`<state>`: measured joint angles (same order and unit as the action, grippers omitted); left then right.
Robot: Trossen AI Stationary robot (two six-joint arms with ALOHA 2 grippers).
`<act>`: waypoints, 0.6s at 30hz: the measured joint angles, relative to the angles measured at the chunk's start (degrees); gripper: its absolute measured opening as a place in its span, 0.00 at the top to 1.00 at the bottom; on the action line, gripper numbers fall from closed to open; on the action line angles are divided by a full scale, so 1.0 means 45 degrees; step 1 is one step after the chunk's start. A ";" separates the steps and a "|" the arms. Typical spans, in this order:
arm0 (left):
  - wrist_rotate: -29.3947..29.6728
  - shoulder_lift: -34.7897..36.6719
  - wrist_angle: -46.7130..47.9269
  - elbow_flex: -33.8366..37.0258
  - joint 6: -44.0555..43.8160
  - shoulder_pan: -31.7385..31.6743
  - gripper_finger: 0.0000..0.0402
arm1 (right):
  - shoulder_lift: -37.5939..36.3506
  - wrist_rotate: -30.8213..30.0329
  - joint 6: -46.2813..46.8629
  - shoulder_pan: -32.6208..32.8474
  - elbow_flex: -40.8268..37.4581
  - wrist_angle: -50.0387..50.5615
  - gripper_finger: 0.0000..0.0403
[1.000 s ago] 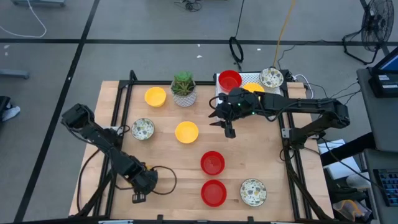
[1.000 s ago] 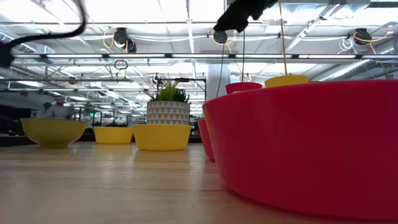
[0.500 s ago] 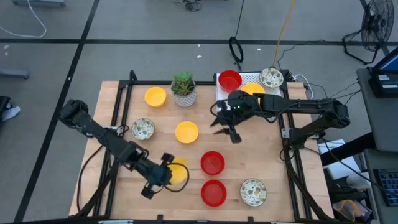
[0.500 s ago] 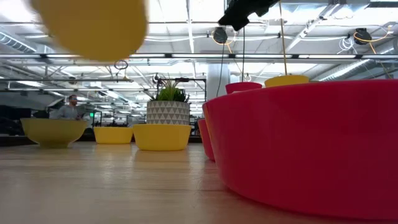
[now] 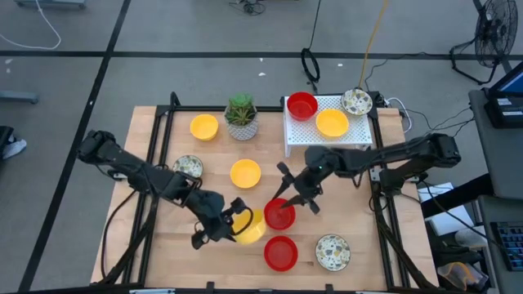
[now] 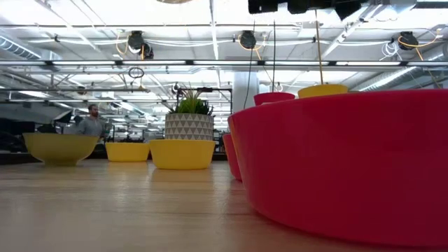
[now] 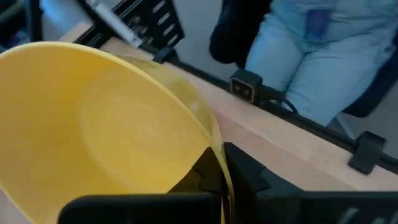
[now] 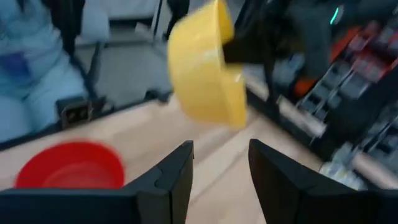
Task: Pick & Place Mini bowls
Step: Stack the yellow bowl on top of the other yellow bowl on the shelf
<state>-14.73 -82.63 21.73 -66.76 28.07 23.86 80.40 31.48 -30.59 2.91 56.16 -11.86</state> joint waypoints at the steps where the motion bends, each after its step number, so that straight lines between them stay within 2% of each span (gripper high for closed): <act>1: -0.0353 0.0000 -0.0074 0.0004 0.0327 -0.0108 0.98 | -0.0002 0.0019 0.0164 0.0047 -0.0260 -0.0807 0.65; 4: -0.1509 0.0000 -0.0510 0.0004 0.1249 -0.0424 0.98 | -0.0005 0.0026 0.0587 0.0132 -0.0837 -0.2380 0.65; 7: -0.2595 0.0000 -0.0842 0.0004 0.2217 -0.0752 0.97 | -0.0005 0.0161 0.1019 0.0132 -0.1014 -0.3002 0.65; 10: -0.3616 0.0000 -0.1176 0.0004 0.3075 -0.1157 0.99 | -0.0003 0.0956 0.1467 0.0128 -0.1014 -0.3302 0.65; 18: -0.5749 0.0000 -0.1945 0.0004 0.4200 -0.1941 0.98 | 0.0597 0.1409 0.2329 0.0166 -0.0899 -0.5419 0.65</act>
<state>-40.60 -82.63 12.97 -66.74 46.97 15.13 83.09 37.82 -20.11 3.66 52.11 -36.25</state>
